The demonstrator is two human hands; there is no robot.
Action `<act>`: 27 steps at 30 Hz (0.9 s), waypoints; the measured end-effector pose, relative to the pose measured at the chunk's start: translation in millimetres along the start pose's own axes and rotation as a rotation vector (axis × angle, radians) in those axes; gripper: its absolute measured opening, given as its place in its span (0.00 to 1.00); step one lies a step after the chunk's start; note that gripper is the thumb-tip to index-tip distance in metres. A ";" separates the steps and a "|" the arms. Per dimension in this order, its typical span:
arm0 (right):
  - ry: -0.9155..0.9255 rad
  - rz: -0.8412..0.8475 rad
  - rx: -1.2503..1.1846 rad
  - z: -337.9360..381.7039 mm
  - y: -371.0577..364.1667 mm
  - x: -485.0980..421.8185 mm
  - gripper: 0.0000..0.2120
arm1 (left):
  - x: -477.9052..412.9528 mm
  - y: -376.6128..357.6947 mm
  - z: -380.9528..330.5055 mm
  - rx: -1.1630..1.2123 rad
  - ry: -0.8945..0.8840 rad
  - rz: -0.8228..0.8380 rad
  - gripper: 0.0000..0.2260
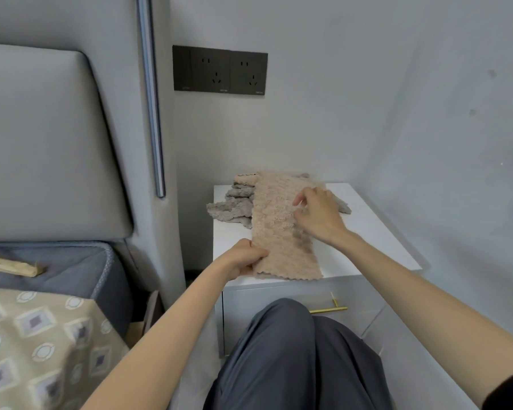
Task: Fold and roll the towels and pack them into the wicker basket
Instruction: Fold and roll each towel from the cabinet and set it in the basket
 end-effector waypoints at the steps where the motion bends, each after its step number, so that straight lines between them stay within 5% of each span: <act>1: 0.031 0.053 -0.054 0.7 -2.7 9.3 0.08 | 1.1 -1.2 1.0 0.020 0.001 0.000 0.14; 4: 0.122 0.260 -0.129 0.4 -13.2 40.2 0.10 | 5.2 -4.8 2.3 0.015 -0.023 -0.018 0.12; 8: 0.179 0.441 0.109 -16.5 -39.6 79.8 0.14 | 10.3 -3.8 1.0 -0.148 -0.090 -0.076 0.08; 11: 0.268 0.358 0.219 -22.4 -46.8 92.5 0.19 | 15.8 -0.8 1.3 -0.172 -0.096 -0.104 0.05; 19: 0.391 0.203 0.163 -33.3 -40.0 99.1 0.14 | 17.3 5.8 8.9 -0.081 0.017 -0.109 0.10; 24: 0.307 0.111 0.021 -42.7 -36.6 102.7 0.10 | 22.8 1.0 9.7 0.092 0.081 -0.094 0.04; 27: 0.202 0.102 -0.050 -46.7 -35.9 101.7 0.08 | 28.6 3.4 5.4 0.037 -0.040 -0.173 0.04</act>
Point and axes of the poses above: each hand's wrist, its own x-axis away from the middle knuckle, its own y-axis out of the back of the hand, z = x × y, the point moved 5 cm from there along -x, towards the middle knuckle, and after that the axes turned 1 degree about -y, right-handed, at the moved point
